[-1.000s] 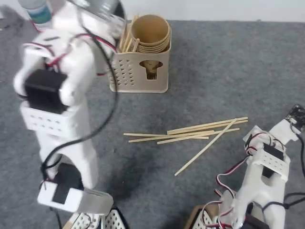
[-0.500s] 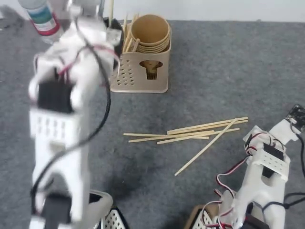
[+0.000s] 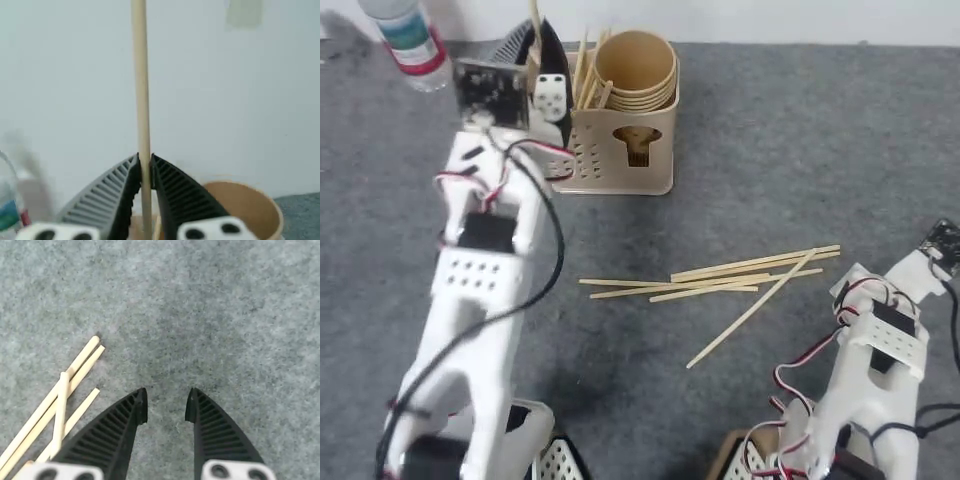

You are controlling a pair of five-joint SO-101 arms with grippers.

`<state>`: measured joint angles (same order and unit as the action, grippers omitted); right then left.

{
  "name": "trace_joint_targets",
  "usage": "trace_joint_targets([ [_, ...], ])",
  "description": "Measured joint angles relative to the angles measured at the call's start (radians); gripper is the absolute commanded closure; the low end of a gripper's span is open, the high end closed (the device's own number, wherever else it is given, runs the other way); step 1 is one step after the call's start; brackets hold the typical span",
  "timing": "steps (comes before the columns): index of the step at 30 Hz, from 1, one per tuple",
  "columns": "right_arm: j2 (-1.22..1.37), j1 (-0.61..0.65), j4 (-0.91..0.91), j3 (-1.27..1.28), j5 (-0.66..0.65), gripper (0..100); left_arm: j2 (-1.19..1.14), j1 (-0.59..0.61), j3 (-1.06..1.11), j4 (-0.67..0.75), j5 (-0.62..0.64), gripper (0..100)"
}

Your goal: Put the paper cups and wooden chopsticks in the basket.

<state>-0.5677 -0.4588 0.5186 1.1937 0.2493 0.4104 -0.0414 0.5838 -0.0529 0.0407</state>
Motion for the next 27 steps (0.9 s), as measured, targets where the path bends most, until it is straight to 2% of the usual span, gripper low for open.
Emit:
trace_joint_targets([
  [6,0.0,0.0,0.0,0.0,0.0,85.8,-0.216,-0.005,-0.012,0.196,0.009,98],
  [12,0.0,0.009,0.0,0.0,0.0,85.8,-0.261,0.005,-0.012,0.199,0.041,81],
  [15,0.0,0.017,0.0,0.0,0.0,85.8,-0.261,0.031,-0.012,0.141,0.104,79],
  [21,0.0,0.017,0.0,0.0,0.0,85.8,-0.143,0.057,-0.012,-0.031,0.098,79],
  [24,0.0,0.017,0.0,0.0,0.0,85.8,-0.026,0.058,-0.012,-0.164,0.097,79],
  [27,0.0,0.017,0.0,0.0,0.0,85.8,0.118,0.061,-0.012,-0.365,0.094,79],
])
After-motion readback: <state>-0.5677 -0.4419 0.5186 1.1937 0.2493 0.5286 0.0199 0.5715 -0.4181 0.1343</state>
